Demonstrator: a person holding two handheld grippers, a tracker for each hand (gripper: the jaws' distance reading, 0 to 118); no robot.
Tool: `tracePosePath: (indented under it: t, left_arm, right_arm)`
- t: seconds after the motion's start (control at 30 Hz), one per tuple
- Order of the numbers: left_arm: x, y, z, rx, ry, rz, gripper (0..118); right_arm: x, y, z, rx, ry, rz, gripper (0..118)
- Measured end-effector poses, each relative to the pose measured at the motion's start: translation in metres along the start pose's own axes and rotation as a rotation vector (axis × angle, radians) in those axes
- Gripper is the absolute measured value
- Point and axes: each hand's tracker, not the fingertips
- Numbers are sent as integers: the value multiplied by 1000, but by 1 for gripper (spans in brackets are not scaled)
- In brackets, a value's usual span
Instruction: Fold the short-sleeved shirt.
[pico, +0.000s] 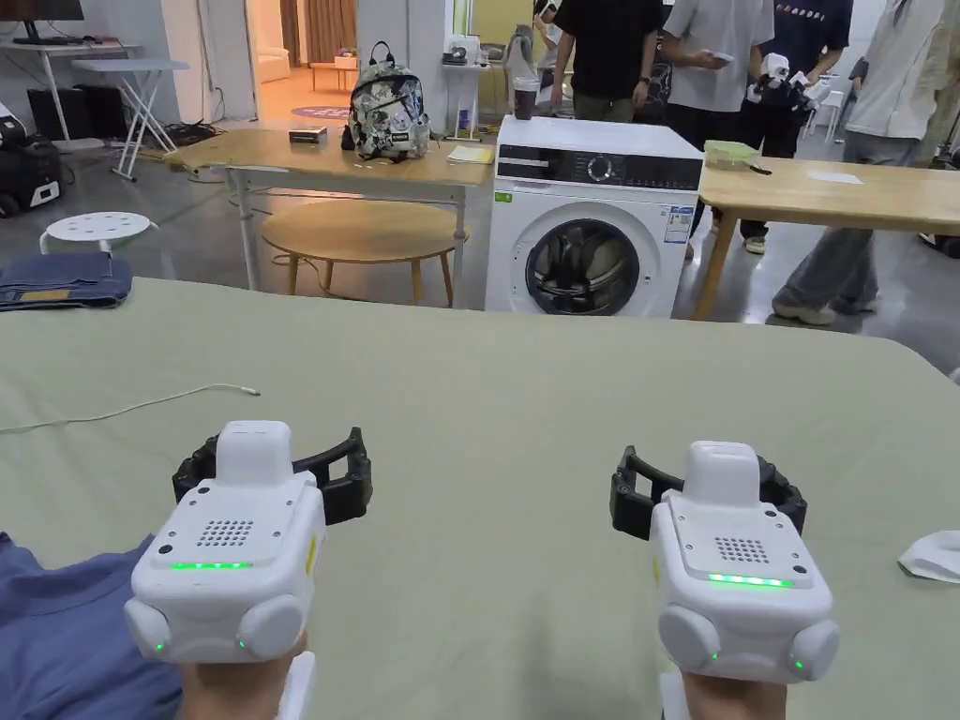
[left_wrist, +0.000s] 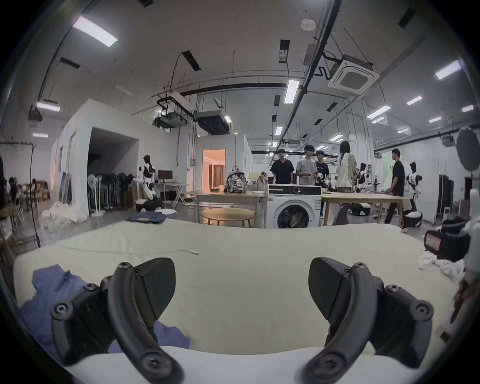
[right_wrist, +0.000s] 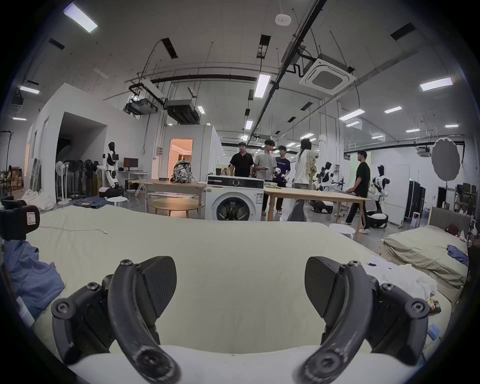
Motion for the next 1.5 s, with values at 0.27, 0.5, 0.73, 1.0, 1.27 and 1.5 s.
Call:
tracePosePath:
  t: [0.27,0.5,0.73,1.0,1.27,1.5]
  left_arm:
    - [-38,3,-4,-10,-51,497,105]
    - [25,5,-6,39,80,-748,105]
    - [41,-19,-9,79,108,-1322,105]
    - [26,-1,-8,-49,9,-641,105]
    - [2,3,-3,1,-34,43,105]
    - [4,9,-5,12,-22,56,105]
  right_arm:
    - [35,11,-1,-45,-10,-480,102]
    - [-19,5,-8,147,-26,645,102]
    - [-34,-22,1,358,-62,1382,102]
    - [-27,-5,-3,111,1,766,102]
    - [-3,3,6,-27,18,12,102]
    - [-5,6,13,-4,3,-37,102]
